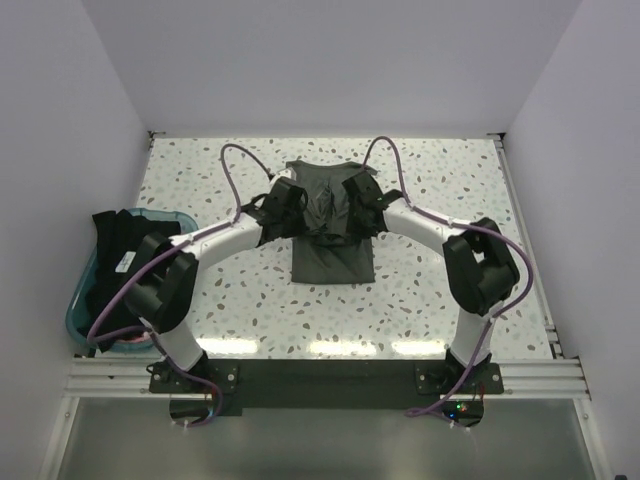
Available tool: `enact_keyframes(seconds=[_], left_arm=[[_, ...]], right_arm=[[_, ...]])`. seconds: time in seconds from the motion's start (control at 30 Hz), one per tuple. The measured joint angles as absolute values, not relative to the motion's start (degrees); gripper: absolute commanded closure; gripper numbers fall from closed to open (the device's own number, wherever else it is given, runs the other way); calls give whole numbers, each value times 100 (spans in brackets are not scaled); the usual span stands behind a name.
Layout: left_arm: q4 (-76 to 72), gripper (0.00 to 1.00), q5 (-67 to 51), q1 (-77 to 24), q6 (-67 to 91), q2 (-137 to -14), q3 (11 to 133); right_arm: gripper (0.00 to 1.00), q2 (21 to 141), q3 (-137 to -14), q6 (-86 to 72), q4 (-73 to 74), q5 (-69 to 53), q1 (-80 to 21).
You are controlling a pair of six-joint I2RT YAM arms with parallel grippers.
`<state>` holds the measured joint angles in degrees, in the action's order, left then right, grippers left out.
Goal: Fold and stack the t-shirts
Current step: Fold the tshirt
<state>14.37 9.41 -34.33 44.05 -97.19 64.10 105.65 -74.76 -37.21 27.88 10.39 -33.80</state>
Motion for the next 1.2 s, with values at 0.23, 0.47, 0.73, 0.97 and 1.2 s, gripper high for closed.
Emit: enact_keyframes(seconds=[0.23,0.47,0.73,0.97,1.2], left_arm=[[1393,100,733,-3081,4230,-10361,6976],[1378,62,440,-2941,4080,-10707,7321],[1380,38,545,-2698,4088,-10499,7153],[1420,74,843,-2912,4145,-9920,6853],[1387,98,788,-3581,4213,-10311,6845]], right_arm=[[100,10890,-7771,-3623,2635,687,-3015],[71,11034,-7913,-3599,2541,438,-2740],[48,11015,-7913,-3516,2486,329,-2401],[55,10453,-7666,-3433,2458,401,-2842],[62,10600,-7655,-3332,2375,292,-3704]])
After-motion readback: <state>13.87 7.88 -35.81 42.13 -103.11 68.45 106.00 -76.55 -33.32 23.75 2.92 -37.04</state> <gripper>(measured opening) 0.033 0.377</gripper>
